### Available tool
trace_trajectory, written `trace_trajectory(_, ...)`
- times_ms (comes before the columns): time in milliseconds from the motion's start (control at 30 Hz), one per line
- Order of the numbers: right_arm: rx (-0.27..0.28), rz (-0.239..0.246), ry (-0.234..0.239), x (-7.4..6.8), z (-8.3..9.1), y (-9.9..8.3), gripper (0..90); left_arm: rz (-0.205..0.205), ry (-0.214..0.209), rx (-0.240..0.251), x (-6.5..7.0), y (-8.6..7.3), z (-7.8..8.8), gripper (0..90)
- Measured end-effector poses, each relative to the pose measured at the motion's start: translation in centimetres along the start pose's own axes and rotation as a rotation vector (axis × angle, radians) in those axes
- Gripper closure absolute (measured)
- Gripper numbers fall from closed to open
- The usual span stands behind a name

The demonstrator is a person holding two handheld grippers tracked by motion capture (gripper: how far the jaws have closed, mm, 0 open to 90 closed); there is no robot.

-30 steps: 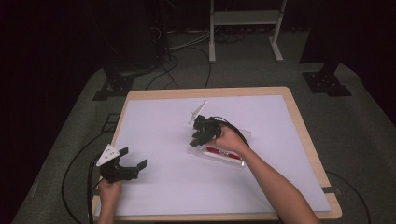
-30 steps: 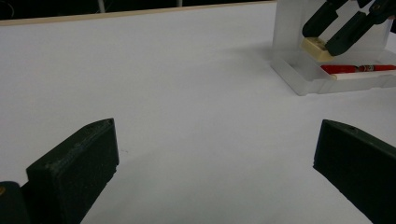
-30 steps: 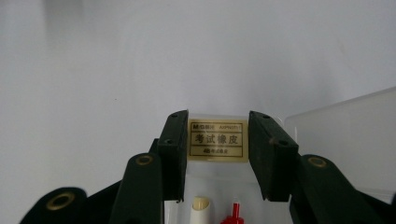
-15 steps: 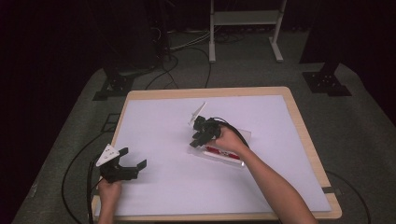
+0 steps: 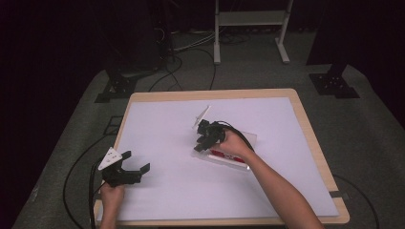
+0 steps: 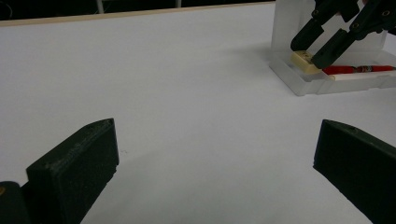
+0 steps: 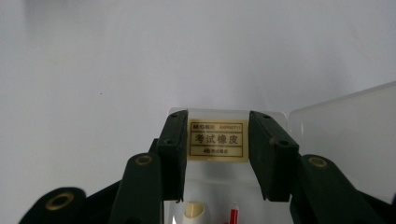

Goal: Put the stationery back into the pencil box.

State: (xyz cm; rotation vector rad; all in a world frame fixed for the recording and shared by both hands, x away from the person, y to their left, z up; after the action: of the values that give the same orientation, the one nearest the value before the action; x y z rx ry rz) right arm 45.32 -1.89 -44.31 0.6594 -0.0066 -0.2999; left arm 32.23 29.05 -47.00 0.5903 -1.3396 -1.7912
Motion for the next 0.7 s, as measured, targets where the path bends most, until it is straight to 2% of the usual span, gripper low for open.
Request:
trace_trajectory(400,0.000,-0.011,0.011,0.21,0.00,-0.28,57.7,-0.005,0.000,-0.003,0.01,0.00,-0.01,0.0)
trace_trajectory(500,0.006,-0.021,0.014,0.19,-0.07,-0.45,53.2,-0.003,0.000,0.000,0.05,-0.01,0.02,0.0)
trace_trajectory(700,0.021,-0.017,0.009,0.17,0.42,-0.34,53.5,-0.001,0.000,0.001,0.02,-0.01,0.04,0.0)
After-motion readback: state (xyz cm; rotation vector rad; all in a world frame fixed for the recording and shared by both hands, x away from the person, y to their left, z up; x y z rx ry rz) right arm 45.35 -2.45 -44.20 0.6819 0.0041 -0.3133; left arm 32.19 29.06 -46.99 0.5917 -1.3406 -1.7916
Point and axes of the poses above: each handheld gripper's, and its own axes: z roughly backward along the jaws, y roughly out of its top, x roughly to its right, the point moved 2 cm from there along -z, roughly forward along the jaws, and after that the axes turned 5 degrees about x, right-handed, at the moved point
